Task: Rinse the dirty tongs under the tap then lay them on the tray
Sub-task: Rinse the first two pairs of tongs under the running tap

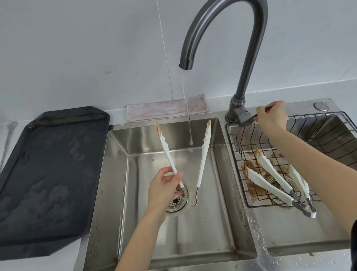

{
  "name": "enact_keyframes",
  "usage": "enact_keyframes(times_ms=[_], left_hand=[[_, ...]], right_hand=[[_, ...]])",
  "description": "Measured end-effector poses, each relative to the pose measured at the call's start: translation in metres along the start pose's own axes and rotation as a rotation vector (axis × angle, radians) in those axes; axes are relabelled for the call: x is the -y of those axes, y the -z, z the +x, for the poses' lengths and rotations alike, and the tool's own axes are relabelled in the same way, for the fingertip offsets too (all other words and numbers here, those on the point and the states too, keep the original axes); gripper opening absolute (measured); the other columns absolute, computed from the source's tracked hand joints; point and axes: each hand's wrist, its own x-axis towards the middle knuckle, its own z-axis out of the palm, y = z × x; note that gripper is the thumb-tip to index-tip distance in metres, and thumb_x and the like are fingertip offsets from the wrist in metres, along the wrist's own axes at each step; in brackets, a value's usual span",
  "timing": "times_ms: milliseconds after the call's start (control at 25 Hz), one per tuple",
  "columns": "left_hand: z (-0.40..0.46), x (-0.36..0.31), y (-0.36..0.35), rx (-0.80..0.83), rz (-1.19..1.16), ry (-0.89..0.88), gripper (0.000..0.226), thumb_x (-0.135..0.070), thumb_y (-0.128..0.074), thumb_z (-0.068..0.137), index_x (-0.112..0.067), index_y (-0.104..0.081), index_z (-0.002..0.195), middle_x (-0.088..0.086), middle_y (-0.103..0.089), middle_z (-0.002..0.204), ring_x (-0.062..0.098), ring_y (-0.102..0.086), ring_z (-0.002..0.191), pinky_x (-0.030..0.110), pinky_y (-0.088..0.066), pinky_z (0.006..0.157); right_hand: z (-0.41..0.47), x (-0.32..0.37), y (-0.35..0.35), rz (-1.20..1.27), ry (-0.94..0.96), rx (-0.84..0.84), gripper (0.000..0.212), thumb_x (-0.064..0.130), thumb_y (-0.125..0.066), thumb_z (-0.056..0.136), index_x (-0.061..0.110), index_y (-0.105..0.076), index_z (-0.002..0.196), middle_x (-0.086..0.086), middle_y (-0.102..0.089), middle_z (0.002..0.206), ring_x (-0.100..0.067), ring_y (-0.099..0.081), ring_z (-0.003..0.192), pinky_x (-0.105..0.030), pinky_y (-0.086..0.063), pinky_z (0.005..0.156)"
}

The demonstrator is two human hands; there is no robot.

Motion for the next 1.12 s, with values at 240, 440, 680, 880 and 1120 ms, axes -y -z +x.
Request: enact_keyframes(times_ms=[240, 440, 680, 880, 1120], left_hand=[[0.0, 0.001, 0.001, -0.006, 0.01, -0.012, 0.012, -0.015, -0.063, 0.085, -0.022, -0.057, 0.094, 0.002, -0.064, 0.088, 0.009, -0.06, 0.079, 0.019, -0.057, 0.062], [-0.004, 0.005, 0.006, -0.051, 0.047, -0.052, 0.024, -0.014, -0.063, 0.085, -0.015, -0.055, 0.108, 0.001, -0.062, 0.085, 0.009, -0.058, 0.074, 0.023, -0.056, 0.066], [-0.005, 0.011, 0.03, -0.142, 0.209, -0.11, 0.027, -0.022, -0.068, 0.081, -0.019, -0.059, 0.106, 0.001, -0.062, 0.084, 0.01, -0.062, 0.065, 0.045, -0.057, 0.081], [-0.002, 0.012, 0.044, -0.228, 0.361, -0.152, 0.026, -0.032, -0.071, 0.077, -0.029, -0.057, 0.098, -0.002, -0.062, 0.084, 0.026, -0.065, 0.08, 0.049, -0.054, 0.084], [0.008, 0.016, 0.056, -0.281, 0.461, -0.099, 0.032, -0.033, -0.067, 0.079, -0.018, -0.061, 0.107, 0.0, -0.064, 0.088, 0.019, -0.065, 0.073, 0.045, -0.054, 0.082]], right_hand=[[-0.029, 0.004, -0.002, 0.113, -0.092, -0.041, 0.042, 0.012, -0.045, 0.092, 0.004, -0.032, 0.131, -0.02, -0.039, 0.138, -0.027, -0.055, 0.102, -0.027, -0.043, 0.078], [-0.103, -0.012, -0.044, 0.223, -0.208, 0.3, 0.039, 0.02, -0.039, 0.097, 0.006, -0.037, 0.133, -0.011, -0.047, 0.13, -0.019, -0.052, 0.106, -0.032, -0.044, 0.097], [-0.126, -0.004, -0.1, 0.628, -0.682, 0.647, 0.03, 0.03, -0.036, 0.099, 0.013, -0.057, 0.087, -0.001, -0.058, 0.084, -0.018, -0.058, 0.084, -0.032, -0.042, 0.085], [-0.121, -0.011, -0.128, 0.733, -0.826, 0.703, 0.031, 0.024, -0.032, 0.099, 0.007, -0.057, 0.091, -0.006, -0.061, 0.094, -0.018, -0.061, 0.079, -0.028, -0.045, 0.077], [-0.128, -0.013, -0.15, 0.667, -0.882, 0.741, 0.047, 0.02, -0.029, 0.101, -0.005, -0.037, 0.139, -0.018, -0.048, 0.143, -0.037, -0.061, 0.101, -0.033, -0.044, 0.097]])
